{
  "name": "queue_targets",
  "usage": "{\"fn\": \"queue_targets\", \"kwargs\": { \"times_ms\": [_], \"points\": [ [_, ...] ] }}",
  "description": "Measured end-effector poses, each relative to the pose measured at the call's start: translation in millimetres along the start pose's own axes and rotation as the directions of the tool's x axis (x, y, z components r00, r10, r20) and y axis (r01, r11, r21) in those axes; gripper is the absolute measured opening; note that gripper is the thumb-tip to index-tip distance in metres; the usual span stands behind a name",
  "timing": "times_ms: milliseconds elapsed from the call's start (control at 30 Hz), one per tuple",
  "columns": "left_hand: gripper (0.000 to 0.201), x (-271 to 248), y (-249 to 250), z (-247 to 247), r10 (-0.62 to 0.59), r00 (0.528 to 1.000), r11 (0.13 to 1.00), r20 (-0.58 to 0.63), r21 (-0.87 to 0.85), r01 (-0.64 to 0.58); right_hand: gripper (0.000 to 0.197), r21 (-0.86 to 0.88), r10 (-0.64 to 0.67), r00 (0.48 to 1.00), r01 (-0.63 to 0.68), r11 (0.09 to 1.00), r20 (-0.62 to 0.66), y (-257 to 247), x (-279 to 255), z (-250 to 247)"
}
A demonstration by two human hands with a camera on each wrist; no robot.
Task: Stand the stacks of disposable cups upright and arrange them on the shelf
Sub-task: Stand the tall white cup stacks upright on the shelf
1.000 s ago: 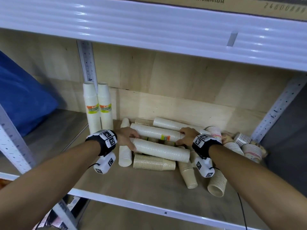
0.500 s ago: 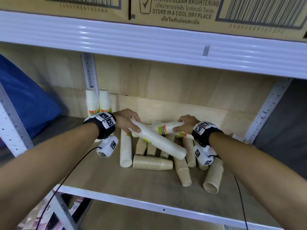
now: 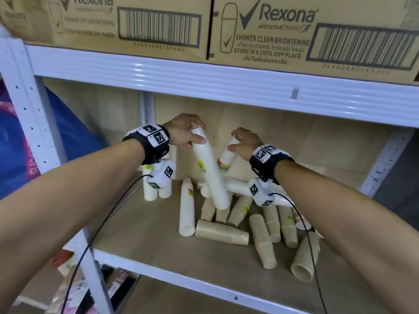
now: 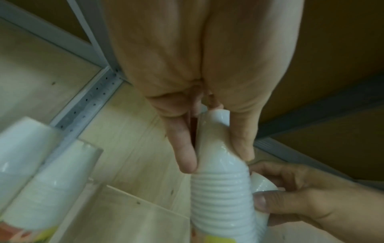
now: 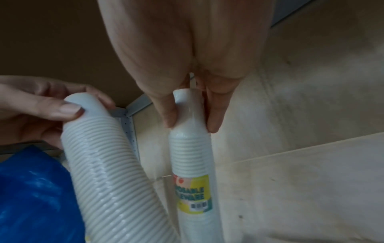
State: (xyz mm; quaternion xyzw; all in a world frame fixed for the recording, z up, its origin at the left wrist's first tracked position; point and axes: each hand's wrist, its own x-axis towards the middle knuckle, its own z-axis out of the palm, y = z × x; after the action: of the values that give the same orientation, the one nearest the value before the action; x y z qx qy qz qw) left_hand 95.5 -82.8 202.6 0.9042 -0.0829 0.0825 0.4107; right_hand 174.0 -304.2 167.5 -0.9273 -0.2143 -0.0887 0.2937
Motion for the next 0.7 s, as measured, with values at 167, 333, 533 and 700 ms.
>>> {"fn": "queue_targets", "kwargs": {
  "times_ms": [167,333,533,700],
  "points": [
    [0.042,-9,6,-36,-0.029,0.995,0.997,-0.098,0.068,0.036,0.058,0.045,-0.103,0.995,0.104,0.994,-0.018,-45,14,8],
    [0.044,-17,-8,-66,-0.093,0.980,0.983,-0.179,0.139,0.119,0.053,0.059,-0.169,0.986,0.169,0.984,-0.004,-82,26,25],
    [0.039,-27,-38,-87,-0.160,0.954,0.963,-0.252,0.171,0.207,0.052,0.088,-0.242,0.969,0.238,0.967,0.040,-118,34,50],
    [0.038,-35,-59,-93,-0.213,0.933,0.937,-0.290,0.210,0.280,0.051,0.105,-0.271,0.960,0.263,0.959,0.073,-135,34,76]
  ]
}}
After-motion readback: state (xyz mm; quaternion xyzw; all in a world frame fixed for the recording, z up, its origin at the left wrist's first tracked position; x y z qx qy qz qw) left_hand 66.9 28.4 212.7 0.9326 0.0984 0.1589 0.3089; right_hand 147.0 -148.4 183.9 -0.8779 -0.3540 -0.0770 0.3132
